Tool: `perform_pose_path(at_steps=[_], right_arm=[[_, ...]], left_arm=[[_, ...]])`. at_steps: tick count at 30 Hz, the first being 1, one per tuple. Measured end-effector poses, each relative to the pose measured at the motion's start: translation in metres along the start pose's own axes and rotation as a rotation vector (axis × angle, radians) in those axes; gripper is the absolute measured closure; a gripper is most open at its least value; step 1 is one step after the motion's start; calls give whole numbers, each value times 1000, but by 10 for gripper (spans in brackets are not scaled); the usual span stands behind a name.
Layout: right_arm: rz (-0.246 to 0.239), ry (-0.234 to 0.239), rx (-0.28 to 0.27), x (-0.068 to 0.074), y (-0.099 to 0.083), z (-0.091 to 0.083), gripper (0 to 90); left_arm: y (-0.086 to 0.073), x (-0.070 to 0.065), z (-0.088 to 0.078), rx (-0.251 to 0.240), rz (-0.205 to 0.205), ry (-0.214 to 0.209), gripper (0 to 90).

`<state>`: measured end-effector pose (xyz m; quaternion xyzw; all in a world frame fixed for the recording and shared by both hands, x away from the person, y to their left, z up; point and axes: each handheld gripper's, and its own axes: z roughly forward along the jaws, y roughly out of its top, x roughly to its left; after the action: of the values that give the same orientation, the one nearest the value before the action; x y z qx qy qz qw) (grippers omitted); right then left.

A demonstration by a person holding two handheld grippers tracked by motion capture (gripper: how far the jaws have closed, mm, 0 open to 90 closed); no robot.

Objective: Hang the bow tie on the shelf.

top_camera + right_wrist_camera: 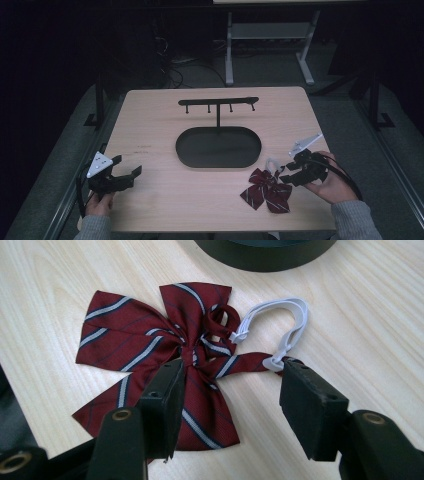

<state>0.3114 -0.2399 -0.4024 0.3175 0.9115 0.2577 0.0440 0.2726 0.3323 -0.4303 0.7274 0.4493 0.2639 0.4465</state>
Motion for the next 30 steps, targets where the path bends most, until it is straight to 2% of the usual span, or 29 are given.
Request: perform_pose_path(at_steps=[2, 17, 23, 27, 30], right_arm=[[-8, 2, 23, -3, 7, 4, 436], [-28, 14, 94, -17, 35, 15, 466], [-36, -5, 142, -26, 47, 26, 491], [-19, -4, 144, -32, 51, 32, 517], [-7, -8, 170, -36, 53, 39, 536]], left_arm=[[0, 1, 0, 3, 3, 3, 128], [0, 2, 1, 1, -3, 4, 128], [1, 3, 1, 0, -4, 4, 128], [0, 3, 1, -3, -11, 6, 129], [1, 3, 1, 1, -6, 3, 128]])
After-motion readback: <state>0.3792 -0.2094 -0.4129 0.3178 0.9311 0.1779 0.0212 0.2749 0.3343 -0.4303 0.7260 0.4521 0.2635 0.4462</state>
